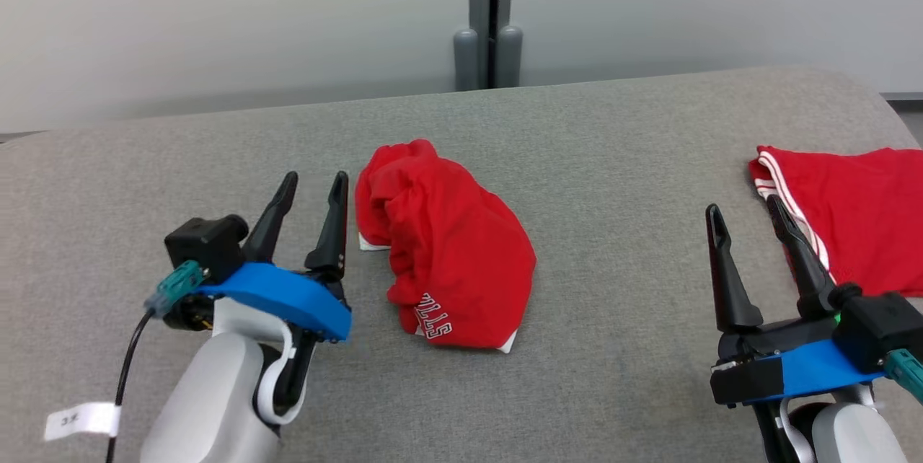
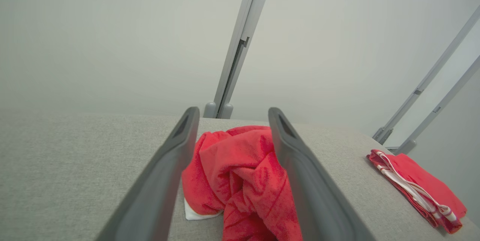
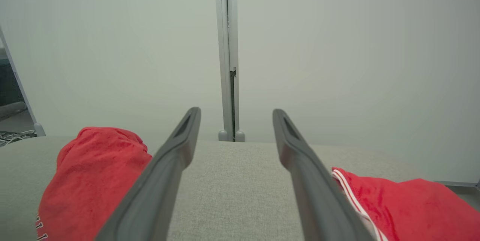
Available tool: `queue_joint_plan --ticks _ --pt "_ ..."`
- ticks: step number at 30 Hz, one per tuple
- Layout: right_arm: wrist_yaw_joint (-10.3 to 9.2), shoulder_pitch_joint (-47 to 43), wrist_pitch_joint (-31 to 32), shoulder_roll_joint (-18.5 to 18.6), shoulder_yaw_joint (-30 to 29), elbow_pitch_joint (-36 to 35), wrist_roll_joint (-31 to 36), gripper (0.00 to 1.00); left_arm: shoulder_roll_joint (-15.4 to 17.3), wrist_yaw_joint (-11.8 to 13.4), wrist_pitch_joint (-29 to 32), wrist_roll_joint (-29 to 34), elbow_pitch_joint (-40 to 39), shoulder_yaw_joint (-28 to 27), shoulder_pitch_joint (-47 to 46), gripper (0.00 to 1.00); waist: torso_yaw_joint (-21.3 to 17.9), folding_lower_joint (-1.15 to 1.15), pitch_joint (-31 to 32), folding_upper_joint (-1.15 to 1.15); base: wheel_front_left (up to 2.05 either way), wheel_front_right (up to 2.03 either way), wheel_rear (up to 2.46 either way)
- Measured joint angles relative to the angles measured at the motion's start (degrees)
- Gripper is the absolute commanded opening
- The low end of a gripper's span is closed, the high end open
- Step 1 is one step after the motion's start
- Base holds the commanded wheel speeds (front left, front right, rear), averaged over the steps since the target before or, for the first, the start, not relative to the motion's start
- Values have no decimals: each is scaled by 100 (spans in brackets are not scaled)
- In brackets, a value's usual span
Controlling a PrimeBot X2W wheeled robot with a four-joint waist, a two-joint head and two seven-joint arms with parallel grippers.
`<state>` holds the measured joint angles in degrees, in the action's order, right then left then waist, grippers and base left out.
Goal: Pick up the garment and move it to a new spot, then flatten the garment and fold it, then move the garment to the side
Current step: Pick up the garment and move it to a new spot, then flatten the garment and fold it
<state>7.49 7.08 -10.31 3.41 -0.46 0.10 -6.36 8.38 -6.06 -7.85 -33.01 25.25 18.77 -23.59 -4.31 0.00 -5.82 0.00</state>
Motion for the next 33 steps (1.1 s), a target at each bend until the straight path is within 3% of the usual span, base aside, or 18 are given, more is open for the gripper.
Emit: queue_joint_plan --ticks 6,18,33 --pt "0 -138 33 -13 -87 23 4 100 355 -16 -504 114 -356 -169 476 100 281 0 93 0 0 0 0" --pt "0 -538 85 -38 -408 374 -64 100 910 382 -691 565 -810 -528 1354 100 482 0 352 0 0 0 0" --pt "0 -610 77 -47 -333 653 -258 100 932 502 -713 695 -1082 -678 1876 100 439 0 436 0 0 0 0"
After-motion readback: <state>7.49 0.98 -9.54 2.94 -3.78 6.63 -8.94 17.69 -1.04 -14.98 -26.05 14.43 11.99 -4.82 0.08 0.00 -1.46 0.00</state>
